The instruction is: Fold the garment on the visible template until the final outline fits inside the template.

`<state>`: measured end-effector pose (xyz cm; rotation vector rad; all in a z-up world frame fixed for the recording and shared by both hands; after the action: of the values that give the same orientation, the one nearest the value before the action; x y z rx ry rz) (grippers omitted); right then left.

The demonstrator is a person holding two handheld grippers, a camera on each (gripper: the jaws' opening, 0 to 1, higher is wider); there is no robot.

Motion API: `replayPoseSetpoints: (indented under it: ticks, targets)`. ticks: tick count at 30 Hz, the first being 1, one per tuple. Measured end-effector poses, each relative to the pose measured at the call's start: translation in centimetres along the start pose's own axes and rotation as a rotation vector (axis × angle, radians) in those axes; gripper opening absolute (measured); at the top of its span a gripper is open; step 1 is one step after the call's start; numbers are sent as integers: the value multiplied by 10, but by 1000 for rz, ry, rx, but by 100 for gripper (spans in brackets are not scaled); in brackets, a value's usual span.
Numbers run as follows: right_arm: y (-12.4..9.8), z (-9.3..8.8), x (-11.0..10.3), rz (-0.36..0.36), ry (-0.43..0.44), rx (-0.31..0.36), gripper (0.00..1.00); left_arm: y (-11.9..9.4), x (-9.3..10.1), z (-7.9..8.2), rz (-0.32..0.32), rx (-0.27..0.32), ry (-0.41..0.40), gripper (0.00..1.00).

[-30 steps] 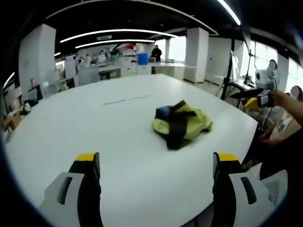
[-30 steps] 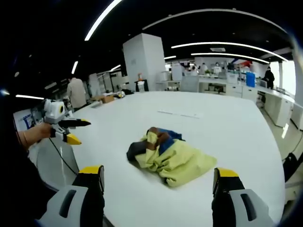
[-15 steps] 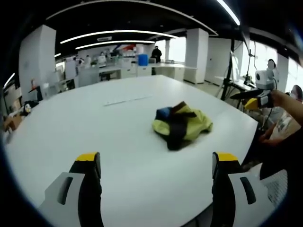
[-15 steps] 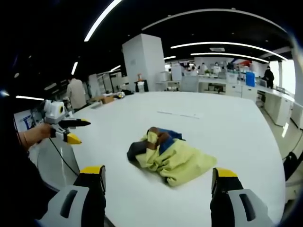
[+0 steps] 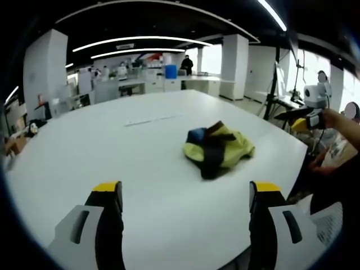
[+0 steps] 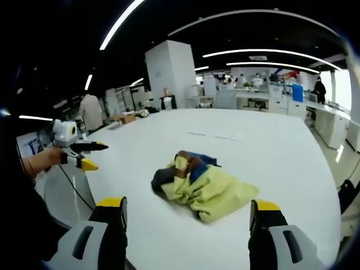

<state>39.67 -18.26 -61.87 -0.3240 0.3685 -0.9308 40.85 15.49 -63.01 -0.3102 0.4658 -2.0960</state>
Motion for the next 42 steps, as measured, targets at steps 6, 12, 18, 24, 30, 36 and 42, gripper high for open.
replayPoseSetpoints:
  ticks: [6, 12, 18, 24, 30, 36, 42]
  targets:
    - [0, 1, 2, 3, -1, 5, 88, 3, 0, 2, -3, -3, 6, 88]
    - [4, 3, 7, -5, -3, 18, 81, 10, -1, 5, -1, -10, 18, 83]
    - [17, 6, 9, 11, -27, 13, 65, 17, -3, 11, -18, -4, 20, 78]
    - [38, 17, 12, 68, -29, 24, 58, 33, 5, 12, -62, -12, 61, 73]
    - [61, 25, 14, 117, -48, 15, 50, 51, 23, 9, -135, -29, 72, 67]
    - [84, 28, 16, 171, -88, 3, 43, 70, 32, -1, -187, -72, 111, 59]
    - [108, 27, 20, 212, -109, -38, 42, 87, 37, -6, -216, -82, 95, 55]
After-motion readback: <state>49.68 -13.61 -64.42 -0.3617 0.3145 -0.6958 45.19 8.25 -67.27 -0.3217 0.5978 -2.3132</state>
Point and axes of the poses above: the point that each gripper's makers call its tool centre point, and the gripper's own axes: y roughly forward along the fingers, x roughly to its right, z roughly out of its top, the point moved 4 cm from there along -y, roughly backward along the fingers, and after that the axes turned 2 degrees about x, right-handed, at the moved point
